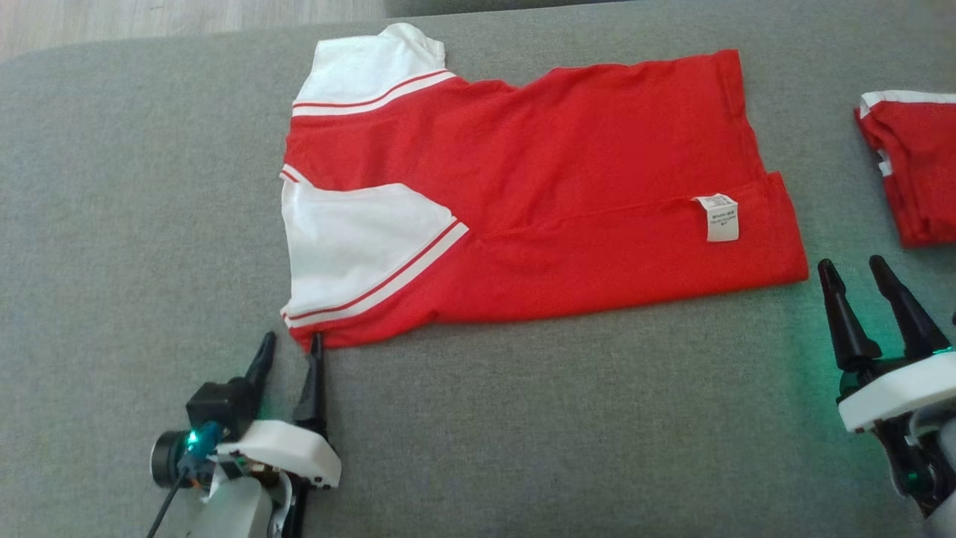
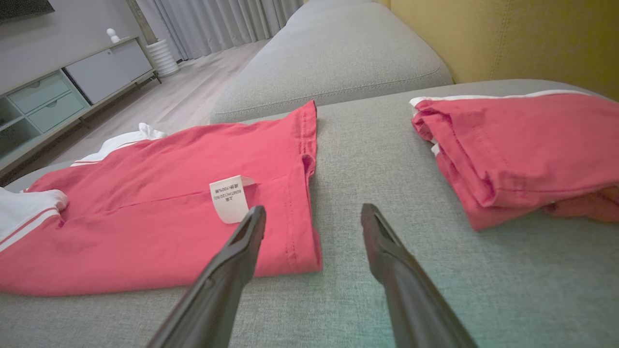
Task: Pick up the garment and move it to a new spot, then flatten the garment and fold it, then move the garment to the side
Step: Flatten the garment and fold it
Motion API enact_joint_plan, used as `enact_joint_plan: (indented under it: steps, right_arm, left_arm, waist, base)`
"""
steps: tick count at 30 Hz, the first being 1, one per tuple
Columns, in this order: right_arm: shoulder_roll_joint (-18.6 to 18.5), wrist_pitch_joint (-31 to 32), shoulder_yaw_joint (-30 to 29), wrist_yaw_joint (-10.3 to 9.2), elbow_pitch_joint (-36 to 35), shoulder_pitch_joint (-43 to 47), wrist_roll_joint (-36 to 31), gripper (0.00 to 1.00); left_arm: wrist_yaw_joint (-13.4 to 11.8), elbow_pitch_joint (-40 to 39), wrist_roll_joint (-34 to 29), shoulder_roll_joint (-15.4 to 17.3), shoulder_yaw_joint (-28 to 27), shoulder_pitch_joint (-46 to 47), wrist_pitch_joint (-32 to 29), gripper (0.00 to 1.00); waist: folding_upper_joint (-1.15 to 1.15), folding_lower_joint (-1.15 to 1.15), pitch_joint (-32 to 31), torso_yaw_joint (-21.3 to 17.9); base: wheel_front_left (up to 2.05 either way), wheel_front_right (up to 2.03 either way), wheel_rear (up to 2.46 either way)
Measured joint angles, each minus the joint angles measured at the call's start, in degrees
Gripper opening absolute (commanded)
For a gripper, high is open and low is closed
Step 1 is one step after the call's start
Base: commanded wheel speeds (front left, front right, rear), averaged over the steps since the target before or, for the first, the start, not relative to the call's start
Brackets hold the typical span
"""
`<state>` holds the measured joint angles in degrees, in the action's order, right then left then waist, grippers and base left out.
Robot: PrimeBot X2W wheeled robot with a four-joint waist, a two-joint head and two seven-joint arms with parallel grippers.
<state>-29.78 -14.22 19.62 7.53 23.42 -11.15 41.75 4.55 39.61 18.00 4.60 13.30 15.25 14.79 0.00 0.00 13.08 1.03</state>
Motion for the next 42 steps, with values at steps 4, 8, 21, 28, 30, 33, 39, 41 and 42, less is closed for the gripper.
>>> enact_joint_plan:
  steps: [4,8,21,28,30,33,39,41,42]
  right_arm:
    - [0.0,0.0,0.3,0.0,0.4,0.0,0.0,1.0]
    - [0.2,0.0,0.9,0.0,1.4,-0.4,0.0,1.0]
    - [4.0,6.0,2.1,0.0,12.3,-6.1,-0.6,0.89]
    - [4.5,7.8,2.6,0.0,15.3,-7.0,-0.4,0.0]
    - [4.3,7.6,2.6,0.0,15.3,-6.8,-0.4,0.0]
    - [3.4,6.3,2.5,0.0,14.0,-4.6,0.1,0.0]
    - [1.9,5.6,1.3,0.01,11.5,2.5,0.7,0.0]
    - [1.9,5.6,0.6,0.0,10.4,5.0,0.7,0.0]
    - [1.9,5.4,0.3,0.01,9.9,6.2,0.7,0.0]
  left_arm:
    - [1.1,0.4,-0.5,0.0,0.8,0.5,0.2,0.0]
    - [1.5,-1.4,-0.7,0.1,1.2,0.4,-0.1,0.0]
    - [2.1,-8.5,-3.0,0.1,0.2,-0.6,-0.1,0.0]
    - [2.5,-9.3,-3.0,0.0,-0.1,-2.5,-0.1,0.0]
    - [2.5,-9.9,-3.1,0.0,-0.2,-3.5,-0.1,0.0]
    - [2.6,-11.9,-3.5,0.0,-0.3,-5.7,-0.1,0.0]
    - [2.6,-14.2,-3.6,0.2,-0.3,-11.6,-0.1,0.0]
    - [3.0,-14.5,-3.6,0.3,-0.2,-14.2,-0.1,0.0]
    - [3.0,-14.8,-3.6,0.3,-0.2,-15.5,-0.1,0.0]
  waist:
    - [0.0,0.0,0.1,0.4]
    - [0.0,0.0,0.1,0.8]
    - [0.0,0.0,0.5,3.0]
    - [0.0,0.0,-0.8,3.9]
    - [0.0,0.0,-1.3,4.0]
    - [0.0,0.0,-2.6,3.9]
    - [0.0,0.0,-4.6,3.4]
    - [0.0,-0.01,-5.4,3.1]
    - [0.0,-0.01,-5.8,2.9]
  base:
    - [0.0,0.0,0.0]
    - [0.0,0.0,0.0]
    - [0.0,0.0,0.0]
    - [0.0,0.0,0.0]
    - [0.0,0.0,0.0]
    - [0.0,0.0,0.0]
    - [0.0,0.0,0.0]
    - [0.0,0.0,0.0]
    - [0.0,0.0,0.0]
